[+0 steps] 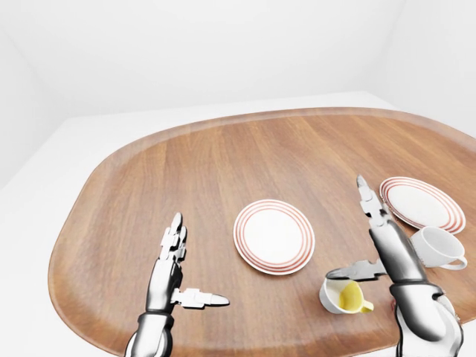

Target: Put the red mug on the left plate.

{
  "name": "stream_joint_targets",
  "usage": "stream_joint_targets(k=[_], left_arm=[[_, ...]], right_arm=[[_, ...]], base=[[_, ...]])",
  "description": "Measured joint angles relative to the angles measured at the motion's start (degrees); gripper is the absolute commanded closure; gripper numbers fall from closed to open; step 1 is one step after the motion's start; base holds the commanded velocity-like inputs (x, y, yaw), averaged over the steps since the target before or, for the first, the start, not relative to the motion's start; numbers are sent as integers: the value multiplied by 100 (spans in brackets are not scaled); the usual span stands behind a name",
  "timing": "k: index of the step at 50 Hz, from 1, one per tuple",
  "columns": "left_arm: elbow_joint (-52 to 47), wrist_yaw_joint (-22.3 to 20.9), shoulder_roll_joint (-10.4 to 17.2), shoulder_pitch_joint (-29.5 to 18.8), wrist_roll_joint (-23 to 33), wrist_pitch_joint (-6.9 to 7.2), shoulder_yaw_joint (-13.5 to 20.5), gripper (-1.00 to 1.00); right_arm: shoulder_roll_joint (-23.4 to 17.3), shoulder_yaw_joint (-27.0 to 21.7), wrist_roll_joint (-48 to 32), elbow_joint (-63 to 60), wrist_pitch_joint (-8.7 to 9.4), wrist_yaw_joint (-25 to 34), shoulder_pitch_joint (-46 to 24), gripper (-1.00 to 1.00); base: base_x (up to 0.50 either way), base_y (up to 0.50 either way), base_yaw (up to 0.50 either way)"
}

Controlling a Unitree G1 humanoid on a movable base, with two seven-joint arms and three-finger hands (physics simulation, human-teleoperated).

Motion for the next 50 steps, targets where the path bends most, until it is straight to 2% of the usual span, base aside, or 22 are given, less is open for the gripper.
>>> stream_joint_targets(k=[7,14,21,28,37,50], left_arm=[[-21,39,13,-2,34,0,-37,-100],[-27,68,24,-19,53,0,-55,-100],[-26,96,26,-39,75,0,-70,-100],[-29,137,29,-69,117,0,-96,-100],[-41,175,39,-93,146,0,-111,-100],[-69,196,37,-75,155,0,-116,-100]], right_arm=[[-443,-668,-1560,-368,0,947,-446,-100],[-861,-1411,-2503,-393,0,1949,-781,-100],[-1139,-2044,-3001,134,0,1949,-844,-100],[-1331,-2635,-3046,750,0,1949,-724,-100],[-1674,-3260,-2503,1609,0,1949,-661,-100],[-2208,-3632,-1972,3075,0,1949,-590,-100]], base=[[0,0,0],[0,0,0],[0,0,0],[0,0,0],[0,0,0],[0,0,0]])
